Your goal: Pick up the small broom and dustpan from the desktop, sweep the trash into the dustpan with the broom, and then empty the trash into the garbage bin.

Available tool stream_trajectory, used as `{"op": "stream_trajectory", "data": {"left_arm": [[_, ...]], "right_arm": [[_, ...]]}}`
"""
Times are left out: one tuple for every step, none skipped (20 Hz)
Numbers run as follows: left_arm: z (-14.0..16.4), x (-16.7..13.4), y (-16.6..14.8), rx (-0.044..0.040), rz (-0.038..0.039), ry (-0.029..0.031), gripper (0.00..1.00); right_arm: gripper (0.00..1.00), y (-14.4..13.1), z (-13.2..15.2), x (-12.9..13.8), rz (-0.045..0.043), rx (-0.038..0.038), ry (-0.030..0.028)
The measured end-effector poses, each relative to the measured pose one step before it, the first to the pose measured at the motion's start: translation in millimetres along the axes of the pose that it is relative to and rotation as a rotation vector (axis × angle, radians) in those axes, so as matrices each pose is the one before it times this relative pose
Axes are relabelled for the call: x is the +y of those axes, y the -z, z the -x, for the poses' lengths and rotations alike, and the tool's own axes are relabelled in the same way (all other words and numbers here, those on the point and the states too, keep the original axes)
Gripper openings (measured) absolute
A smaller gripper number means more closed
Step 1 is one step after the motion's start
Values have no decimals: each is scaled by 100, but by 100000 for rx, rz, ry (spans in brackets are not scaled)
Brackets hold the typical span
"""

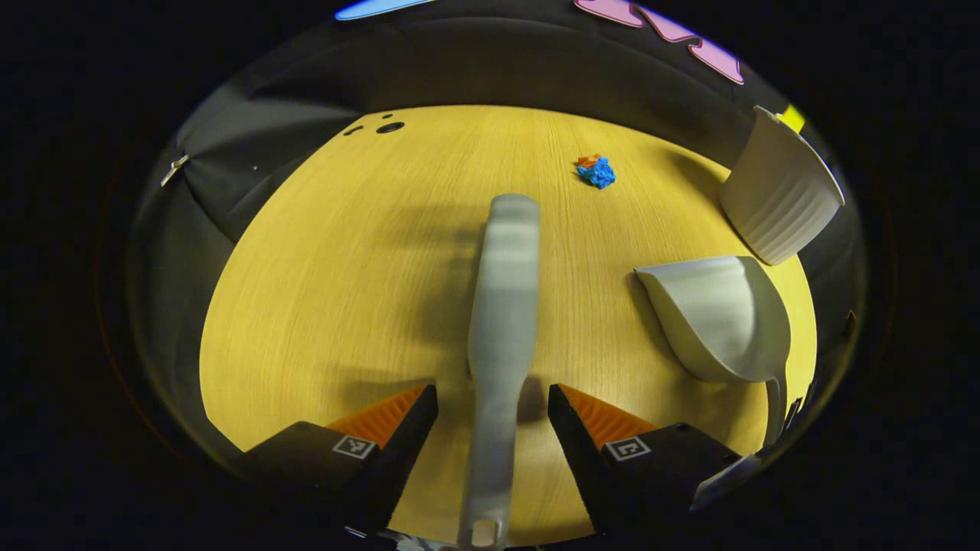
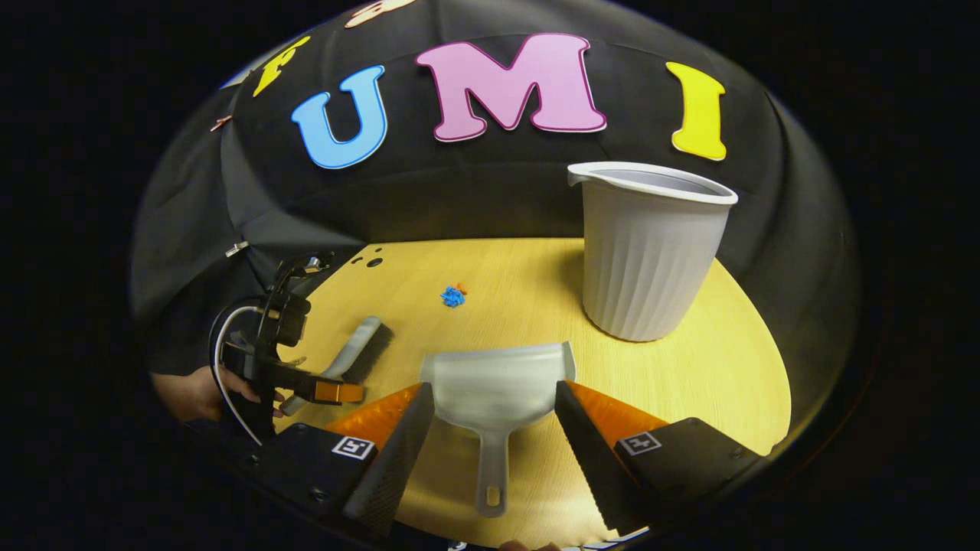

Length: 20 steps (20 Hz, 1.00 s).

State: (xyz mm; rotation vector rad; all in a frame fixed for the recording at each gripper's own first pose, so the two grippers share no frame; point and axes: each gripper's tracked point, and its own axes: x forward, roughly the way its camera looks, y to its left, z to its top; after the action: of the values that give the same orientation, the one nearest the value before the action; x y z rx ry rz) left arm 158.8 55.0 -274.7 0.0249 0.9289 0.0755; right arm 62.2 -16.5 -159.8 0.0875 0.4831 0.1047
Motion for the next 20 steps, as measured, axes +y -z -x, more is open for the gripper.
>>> {"op": "stream_trajectory", "data": {"left_arm": [[-50,-134,51,910,215,-910,89],[-267,322,-46,-903,-755,-1598,86],[-272,323,-27,-426,-1419,-1923,75],[137,-275,-147,-1377,-513,233,70],[-128,-42,-67,-111,-775,312,59],[-168,-10,-188,-1485,-1002,476,56],[-214,89,-130,-202,-165,-9,47],[175,-58,-78,-1326,118,-210,40],[52,3,-165,-862,-231,-104,32],[-1,-23,74,-1300,-701,89,31],[49,-6,-121,-1704,-419,-6,30],[-49,89,-57,-986,219,-547,30],[204,340,-206,-1246,337,-2162,29],[315,354,-434,-1966,108,-1045,28],[349,-51,-537,-2094,630,728,28],[405,-100,-519,-2096,801,859,27],[431,-23,-543,-1624,531,961,25],[559,147,-387,-1290,540,641,25],[696,2,-569,-1704,1078,990,27],[630,-4,-438,-1376,1450,1110,25]], "right_arm": [[99,-59,-101,-131,-223,389,168],[99,60,70,-28,86,245,118],[99,92,-50,70,224,179,-175],[99,80,14,83,403,485,-312],[99,193,-66,98,514,561,-284],[99,195,-85,55,431,824,-375],[99,361,-20,131,294,1185,-459],[99,490,-123,237,315,2081,-922],[99,588,-163,265,108,2239,-1158],[99,576,-211,205,55,2430,-1009],[99,408,-95,50,334,2395,-692],[100,404,-238,64,383,2145,-495],[100,566,-204,-6,-86,1954,14],[99,597,-288,-106,-869,2147,8],[99,783,-286,-113,-895,2601,-212],[99,650,-284,-265,-686,2231,550],[99,372,-226,-292,-567,1761,714],[99,403,-263,-188,-370,1742,450],[99,420,-175,-61,-140,1977,188],[99,366,-276,-113,200,1637,501]]}}
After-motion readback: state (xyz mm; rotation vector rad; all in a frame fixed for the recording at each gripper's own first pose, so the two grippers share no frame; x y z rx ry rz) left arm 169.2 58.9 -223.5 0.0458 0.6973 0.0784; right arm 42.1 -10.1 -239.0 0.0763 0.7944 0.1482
